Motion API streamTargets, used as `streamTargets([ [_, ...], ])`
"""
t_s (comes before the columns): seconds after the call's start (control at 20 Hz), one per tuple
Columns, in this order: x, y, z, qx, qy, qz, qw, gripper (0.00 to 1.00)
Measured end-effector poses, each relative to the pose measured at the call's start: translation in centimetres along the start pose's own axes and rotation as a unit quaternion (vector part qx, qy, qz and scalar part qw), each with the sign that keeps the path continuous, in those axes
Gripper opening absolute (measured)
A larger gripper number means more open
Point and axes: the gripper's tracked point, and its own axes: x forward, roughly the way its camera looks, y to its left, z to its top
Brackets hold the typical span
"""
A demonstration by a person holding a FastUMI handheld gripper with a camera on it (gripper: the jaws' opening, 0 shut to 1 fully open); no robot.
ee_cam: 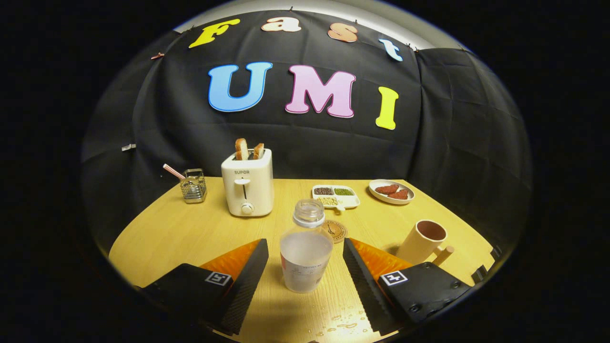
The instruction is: Take the bottle from table, then pour the juice into the cup, finally place the bottle on the coaster
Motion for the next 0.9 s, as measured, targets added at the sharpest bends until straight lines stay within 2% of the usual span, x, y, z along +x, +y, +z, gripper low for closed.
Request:
streamTargets([
  [0.3,2.4,-0.2,-2.3,0.004,0.013,-0.024,1.000,0.97],
  [0.8,5.6,-0.4,-2.5,0.010,0.008,-0.060,0.998,0.97],
  [0.9,5.7,-0.6,-2.6,0.013,0.009,-0.064,0.998,0.93],
])
